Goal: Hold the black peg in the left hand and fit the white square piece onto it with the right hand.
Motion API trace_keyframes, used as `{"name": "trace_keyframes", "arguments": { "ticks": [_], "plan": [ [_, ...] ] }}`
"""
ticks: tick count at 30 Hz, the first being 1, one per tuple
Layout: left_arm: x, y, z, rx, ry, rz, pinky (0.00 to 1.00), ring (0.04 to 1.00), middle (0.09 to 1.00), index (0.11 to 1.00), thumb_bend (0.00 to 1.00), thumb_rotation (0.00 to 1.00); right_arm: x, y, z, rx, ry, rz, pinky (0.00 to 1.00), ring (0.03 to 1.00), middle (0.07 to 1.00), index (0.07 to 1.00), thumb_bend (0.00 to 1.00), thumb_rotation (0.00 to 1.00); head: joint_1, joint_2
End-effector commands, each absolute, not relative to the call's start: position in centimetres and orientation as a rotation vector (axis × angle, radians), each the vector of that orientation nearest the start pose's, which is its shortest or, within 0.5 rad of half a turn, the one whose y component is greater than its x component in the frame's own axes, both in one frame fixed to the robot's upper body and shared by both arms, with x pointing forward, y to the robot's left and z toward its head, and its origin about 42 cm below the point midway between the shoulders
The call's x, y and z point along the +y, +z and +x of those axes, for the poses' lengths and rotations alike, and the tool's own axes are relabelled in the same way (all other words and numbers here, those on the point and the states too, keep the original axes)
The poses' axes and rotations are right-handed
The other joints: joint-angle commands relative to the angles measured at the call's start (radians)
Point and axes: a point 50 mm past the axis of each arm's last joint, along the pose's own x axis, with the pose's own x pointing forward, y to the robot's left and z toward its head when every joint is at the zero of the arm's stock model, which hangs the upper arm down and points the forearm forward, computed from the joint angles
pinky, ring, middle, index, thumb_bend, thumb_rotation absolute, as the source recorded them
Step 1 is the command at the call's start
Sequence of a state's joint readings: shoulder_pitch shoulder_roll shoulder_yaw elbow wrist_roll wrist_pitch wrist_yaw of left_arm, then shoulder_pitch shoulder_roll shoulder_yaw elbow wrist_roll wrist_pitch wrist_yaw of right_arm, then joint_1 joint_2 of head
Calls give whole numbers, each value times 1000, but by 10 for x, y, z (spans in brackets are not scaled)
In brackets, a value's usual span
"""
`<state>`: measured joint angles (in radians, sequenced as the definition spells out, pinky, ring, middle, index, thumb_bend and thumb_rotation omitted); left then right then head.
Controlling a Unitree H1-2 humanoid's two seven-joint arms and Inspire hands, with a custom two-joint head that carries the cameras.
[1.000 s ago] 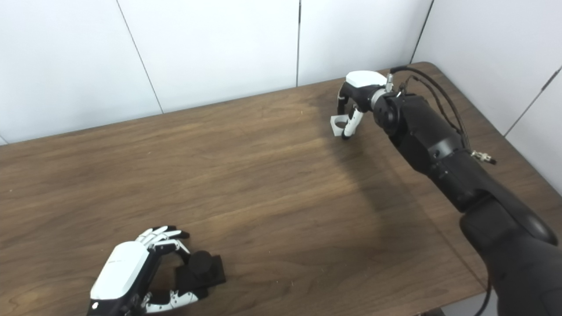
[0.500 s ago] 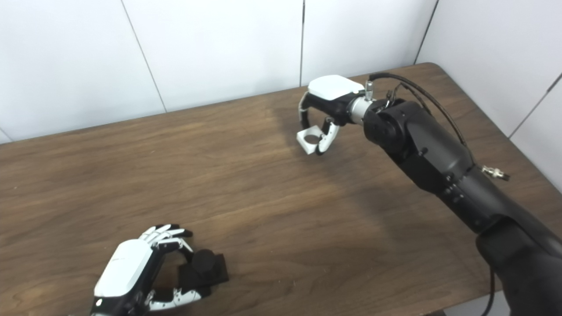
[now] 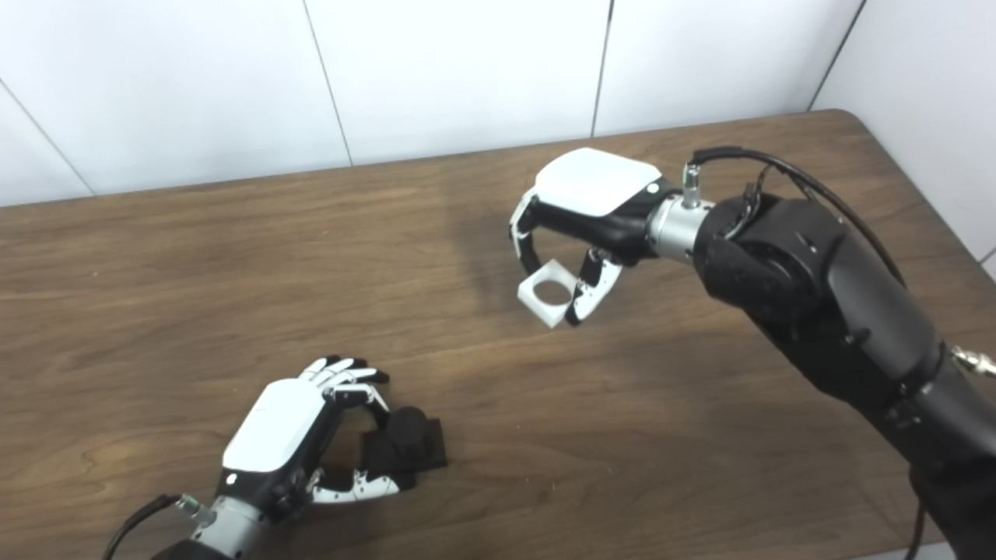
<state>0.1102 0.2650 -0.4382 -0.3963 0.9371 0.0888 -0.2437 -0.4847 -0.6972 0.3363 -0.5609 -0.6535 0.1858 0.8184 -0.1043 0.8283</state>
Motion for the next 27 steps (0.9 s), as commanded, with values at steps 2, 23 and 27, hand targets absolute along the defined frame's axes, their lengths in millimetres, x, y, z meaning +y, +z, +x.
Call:
{"name": "trace_keyframes", "arguments": {
  "ticks": [2,23,27],
  "plan": [
    [159,126,209,-144,-595,1133,943,889,797,488,516,46,-226,347,312,-437,701,-1574,855,847,764,484,525,137,6,1],
    [147,130,212,-132,-598,1132,997,902,806,489,514,49,-155,325,275,-568,891,-1474,926,862,764,484,523,136,33,20],
    [145,130,212,-134,-597,1131,993,900,806,489,514,49,-149,323,276,-571,897,-1464,943,880,770,485,524,135,33,21]
  ]
}}
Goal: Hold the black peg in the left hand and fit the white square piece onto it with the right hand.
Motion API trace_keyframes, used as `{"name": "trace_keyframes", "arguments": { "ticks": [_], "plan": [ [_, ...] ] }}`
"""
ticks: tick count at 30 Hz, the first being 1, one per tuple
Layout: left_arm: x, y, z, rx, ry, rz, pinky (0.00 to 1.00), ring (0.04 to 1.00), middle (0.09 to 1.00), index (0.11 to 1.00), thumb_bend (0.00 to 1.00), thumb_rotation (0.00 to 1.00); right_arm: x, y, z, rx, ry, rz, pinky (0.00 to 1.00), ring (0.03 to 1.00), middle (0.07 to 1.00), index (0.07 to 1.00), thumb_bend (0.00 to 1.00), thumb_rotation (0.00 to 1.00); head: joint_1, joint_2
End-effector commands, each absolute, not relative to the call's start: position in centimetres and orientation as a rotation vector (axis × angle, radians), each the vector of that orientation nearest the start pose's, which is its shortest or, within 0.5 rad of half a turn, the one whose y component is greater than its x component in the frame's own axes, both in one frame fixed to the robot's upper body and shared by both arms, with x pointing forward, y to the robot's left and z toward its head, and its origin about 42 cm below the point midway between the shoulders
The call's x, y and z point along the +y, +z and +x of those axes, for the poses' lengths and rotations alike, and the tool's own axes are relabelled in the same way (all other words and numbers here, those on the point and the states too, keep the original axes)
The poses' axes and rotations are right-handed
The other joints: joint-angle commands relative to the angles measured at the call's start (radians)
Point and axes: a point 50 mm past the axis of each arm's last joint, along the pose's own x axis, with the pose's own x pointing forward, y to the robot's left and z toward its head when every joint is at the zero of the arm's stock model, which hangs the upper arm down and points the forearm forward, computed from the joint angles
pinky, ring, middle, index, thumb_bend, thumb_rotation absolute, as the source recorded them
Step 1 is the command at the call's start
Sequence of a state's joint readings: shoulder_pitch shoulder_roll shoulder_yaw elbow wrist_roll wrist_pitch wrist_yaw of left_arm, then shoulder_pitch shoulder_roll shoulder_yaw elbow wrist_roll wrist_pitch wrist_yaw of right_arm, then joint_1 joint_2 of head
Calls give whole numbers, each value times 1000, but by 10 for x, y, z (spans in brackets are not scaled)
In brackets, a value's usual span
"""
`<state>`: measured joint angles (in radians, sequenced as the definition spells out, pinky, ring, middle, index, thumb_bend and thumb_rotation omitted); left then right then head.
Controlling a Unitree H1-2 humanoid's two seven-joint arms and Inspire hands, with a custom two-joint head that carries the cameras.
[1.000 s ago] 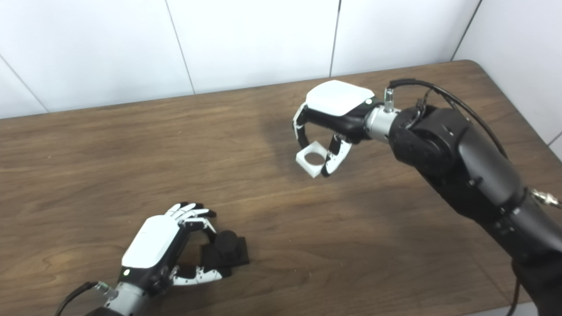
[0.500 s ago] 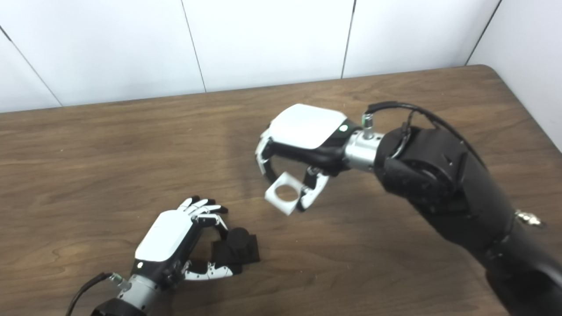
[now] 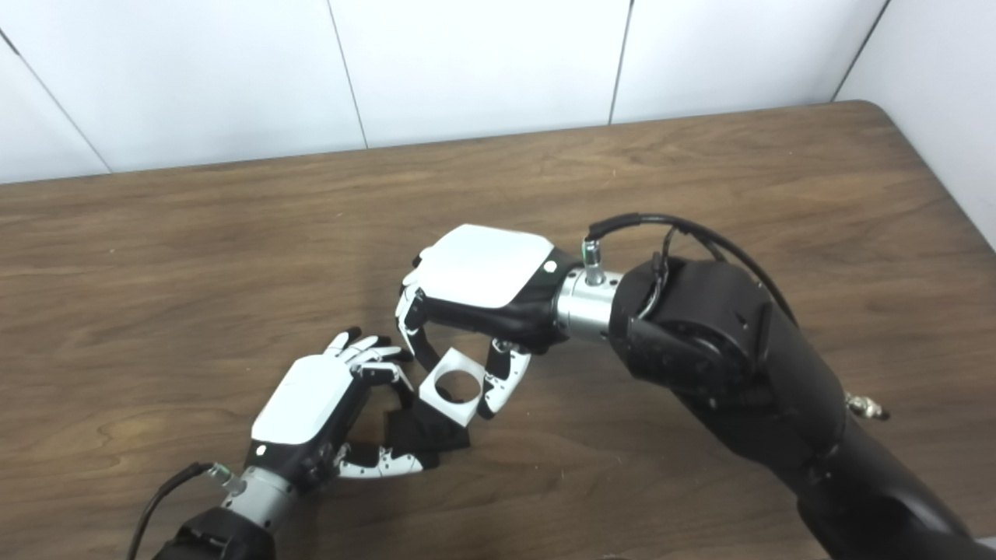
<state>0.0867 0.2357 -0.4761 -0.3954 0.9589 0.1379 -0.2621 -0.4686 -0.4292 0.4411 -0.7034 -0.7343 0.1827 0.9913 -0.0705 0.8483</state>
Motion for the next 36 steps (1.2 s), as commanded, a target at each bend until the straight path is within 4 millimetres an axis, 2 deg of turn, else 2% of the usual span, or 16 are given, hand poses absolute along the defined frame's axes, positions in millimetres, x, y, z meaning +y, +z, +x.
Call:
{"name": "trace_keyframes", "arguments": {
  "ticks": [1,26,36],
  "plan": [
    [145,129,212,-136,-597,1131,992,901,806,489,514,49,-148,322,276,-573,899,-1462,945,883,771,485,524,135,-1,1],
    [141,132,212,-144,-599,1123,989,896,802,489,514,48,-142,301,282,-553,905,-1482,957,890,776,485,523,131,-1,10],
    [141,131,212,-147,-599,1121,989,893,800,489,514,48,-140,300,283,-567,885,-1463,947,891,780,485,523,132,-1,8]
  ]
}}
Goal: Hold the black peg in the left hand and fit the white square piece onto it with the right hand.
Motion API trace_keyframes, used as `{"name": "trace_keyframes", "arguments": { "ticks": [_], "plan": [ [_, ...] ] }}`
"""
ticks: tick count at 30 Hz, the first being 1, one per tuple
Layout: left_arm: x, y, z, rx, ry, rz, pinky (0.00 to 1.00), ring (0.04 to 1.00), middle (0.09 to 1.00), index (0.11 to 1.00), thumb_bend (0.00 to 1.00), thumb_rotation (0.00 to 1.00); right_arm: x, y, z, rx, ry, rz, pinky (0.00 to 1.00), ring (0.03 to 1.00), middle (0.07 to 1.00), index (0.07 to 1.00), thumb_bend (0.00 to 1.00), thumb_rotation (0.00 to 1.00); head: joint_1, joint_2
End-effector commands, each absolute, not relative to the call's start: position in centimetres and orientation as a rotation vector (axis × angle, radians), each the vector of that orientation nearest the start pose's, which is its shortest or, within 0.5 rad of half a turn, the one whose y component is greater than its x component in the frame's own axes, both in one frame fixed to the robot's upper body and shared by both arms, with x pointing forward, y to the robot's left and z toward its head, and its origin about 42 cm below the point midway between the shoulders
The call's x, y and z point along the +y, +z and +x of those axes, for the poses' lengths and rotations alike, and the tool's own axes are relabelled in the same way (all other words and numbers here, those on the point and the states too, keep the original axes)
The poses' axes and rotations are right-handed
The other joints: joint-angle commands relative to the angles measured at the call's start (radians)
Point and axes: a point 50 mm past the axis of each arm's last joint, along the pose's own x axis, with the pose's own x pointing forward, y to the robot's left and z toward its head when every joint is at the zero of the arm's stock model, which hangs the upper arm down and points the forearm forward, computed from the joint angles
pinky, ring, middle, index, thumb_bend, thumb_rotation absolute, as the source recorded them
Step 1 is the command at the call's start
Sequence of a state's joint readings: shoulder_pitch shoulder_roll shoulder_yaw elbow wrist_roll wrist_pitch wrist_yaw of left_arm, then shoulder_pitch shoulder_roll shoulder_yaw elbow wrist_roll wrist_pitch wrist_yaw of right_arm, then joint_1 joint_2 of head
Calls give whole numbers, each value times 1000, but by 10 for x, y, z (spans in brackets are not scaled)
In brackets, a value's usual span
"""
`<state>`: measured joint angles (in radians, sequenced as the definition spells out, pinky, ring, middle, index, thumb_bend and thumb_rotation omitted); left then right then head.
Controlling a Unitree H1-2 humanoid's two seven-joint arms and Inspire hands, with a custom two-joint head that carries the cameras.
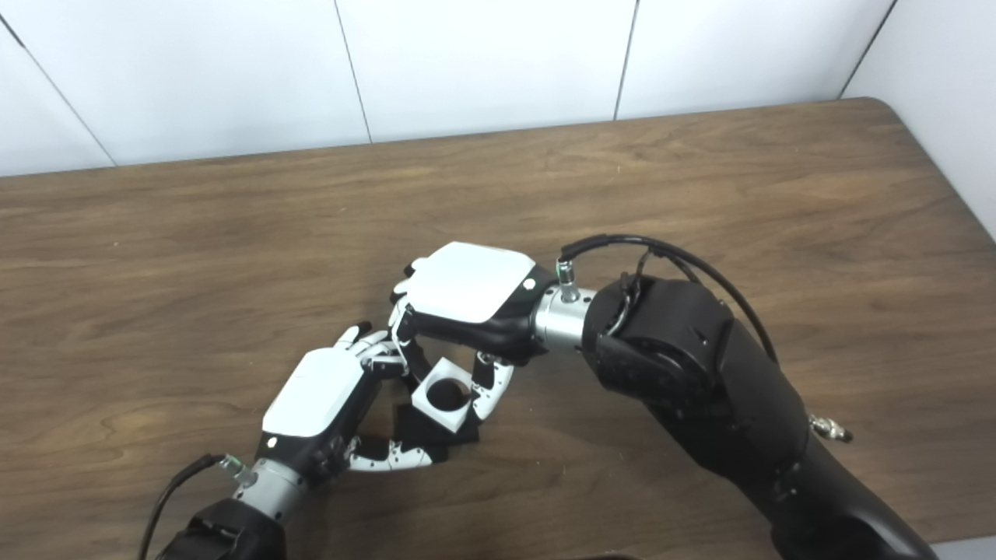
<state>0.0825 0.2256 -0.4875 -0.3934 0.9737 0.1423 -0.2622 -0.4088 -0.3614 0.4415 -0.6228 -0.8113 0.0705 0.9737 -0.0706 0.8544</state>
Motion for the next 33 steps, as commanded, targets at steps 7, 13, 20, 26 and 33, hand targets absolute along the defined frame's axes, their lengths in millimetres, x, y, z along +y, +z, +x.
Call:
{"name": "trace_keyframes", "arguments": {
  "ticks": [7,13,20,26,33],
  "plan": [
    [141,131,212,-143,-601,1124,991,895,802,489,514,48,-139,302,284,-568,882,-1479,955,896,784,485,524,133,0,1],
    [141,132,211,-145,-601,1125,990,896,803,488,515,47,-139,298,286,-560,878,-1476,952,892,783,485,524,133,2,2],
    [141,133,211,-142,-601,1127,992,897,805,489,515,46,-141,291,288,-540,887,-1480,956,890,787,485,523,133,6,4],
    [140,133,211,-147,-602,1126,990,896,805,489,514,47,-139,287,288,-540,887,-1476,955,888,789,485,523,133,9,5],
    [140,133,211,-150,-601,1122,990,895,804,488,514,47,-136,287,287,-539,892,-1475,954,894,795,485,524,133,11,6]
  ]
}}
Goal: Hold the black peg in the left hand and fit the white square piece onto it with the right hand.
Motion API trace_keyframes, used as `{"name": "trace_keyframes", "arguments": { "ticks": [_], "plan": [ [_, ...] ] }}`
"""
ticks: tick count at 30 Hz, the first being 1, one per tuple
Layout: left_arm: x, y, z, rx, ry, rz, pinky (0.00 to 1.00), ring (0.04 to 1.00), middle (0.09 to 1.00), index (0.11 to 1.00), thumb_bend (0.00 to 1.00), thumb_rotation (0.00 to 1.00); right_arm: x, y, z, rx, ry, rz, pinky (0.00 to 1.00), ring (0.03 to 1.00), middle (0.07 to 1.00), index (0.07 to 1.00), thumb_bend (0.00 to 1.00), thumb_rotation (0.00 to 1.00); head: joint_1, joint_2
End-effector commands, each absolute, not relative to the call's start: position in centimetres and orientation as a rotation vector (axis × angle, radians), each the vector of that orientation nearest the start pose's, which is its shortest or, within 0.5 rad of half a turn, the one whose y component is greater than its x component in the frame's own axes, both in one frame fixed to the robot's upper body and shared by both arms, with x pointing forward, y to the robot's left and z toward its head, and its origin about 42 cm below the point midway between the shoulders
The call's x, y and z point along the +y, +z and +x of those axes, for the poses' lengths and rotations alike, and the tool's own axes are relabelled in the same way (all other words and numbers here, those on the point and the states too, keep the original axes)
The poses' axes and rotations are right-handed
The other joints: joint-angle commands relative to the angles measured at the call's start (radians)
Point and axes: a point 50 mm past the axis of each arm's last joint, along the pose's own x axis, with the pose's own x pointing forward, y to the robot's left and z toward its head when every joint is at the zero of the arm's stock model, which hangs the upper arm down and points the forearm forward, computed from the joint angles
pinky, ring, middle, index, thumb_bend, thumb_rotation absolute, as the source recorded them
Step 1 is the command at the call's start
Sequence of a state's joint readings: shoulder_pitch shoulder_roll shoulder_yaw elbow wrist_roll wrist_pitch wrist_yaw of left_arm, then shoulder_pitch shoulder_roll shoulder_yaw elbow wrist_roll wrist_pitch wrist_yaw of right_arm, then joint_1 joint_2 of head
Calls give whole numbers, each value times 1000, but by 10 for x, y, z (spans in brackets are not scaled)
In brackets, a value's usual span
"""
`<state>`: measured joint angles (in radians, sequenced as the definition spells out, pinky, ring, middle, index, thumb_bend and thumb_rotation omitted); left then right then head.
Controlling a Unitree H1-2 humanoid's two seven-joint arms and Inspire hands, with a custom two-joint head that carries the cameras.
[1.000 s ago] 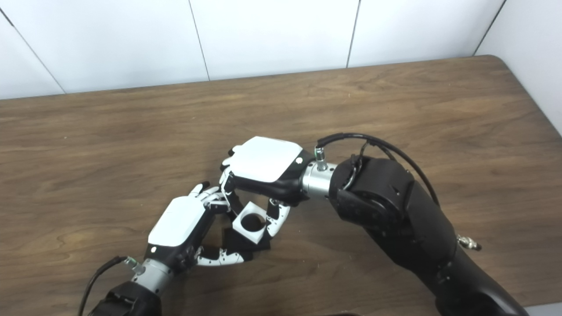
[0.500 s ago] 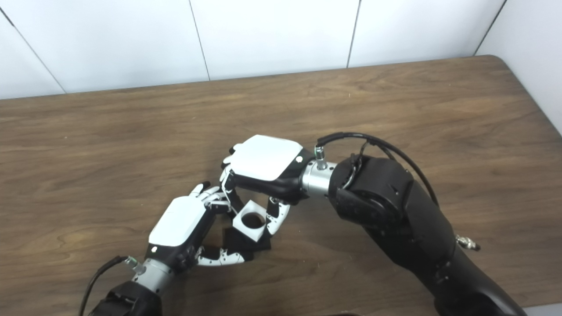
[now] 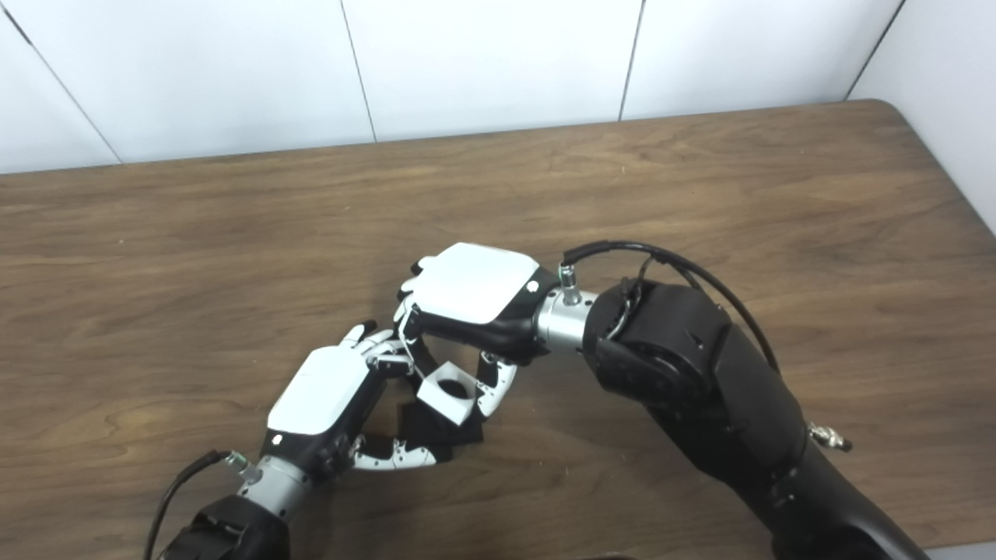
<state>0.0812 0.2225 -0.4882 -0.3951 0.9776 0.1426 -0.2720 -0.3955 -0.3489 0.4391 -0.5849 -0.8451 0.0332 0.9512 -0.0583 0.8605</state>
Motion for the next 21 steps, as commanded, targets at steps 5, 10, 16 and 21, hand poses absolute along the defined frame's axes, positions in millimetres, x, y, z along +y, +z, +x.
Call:
{"name": "trace_keyframes", "arguments": {
  "ticks": [5,10,16,21],
  "plan": [
    [139,133,212,-148,-600,1120,989,894,802,488,515,47,-135,288,288,-545,886,-1466,950,888,793,485,524,133,-2,-1],
    [139,132,212,-147,-601,1118,989,891,798,488,515,47,-133,292,287,-560,884,-1460,956,896,795,485,523,133,-2,-2],
    [138,132,212,-148,-599,1124,982,888,797,488,515,48,-133,296,285,-575,875,-1460,959,898,794,485,523,133,0,-1],
    [139,132,212,-148,-599,1122,981,888,795,488,515,48,-134,299,285,-585,871,-1467,955,896,792,484,524,133,-1,3]
  ]
}}
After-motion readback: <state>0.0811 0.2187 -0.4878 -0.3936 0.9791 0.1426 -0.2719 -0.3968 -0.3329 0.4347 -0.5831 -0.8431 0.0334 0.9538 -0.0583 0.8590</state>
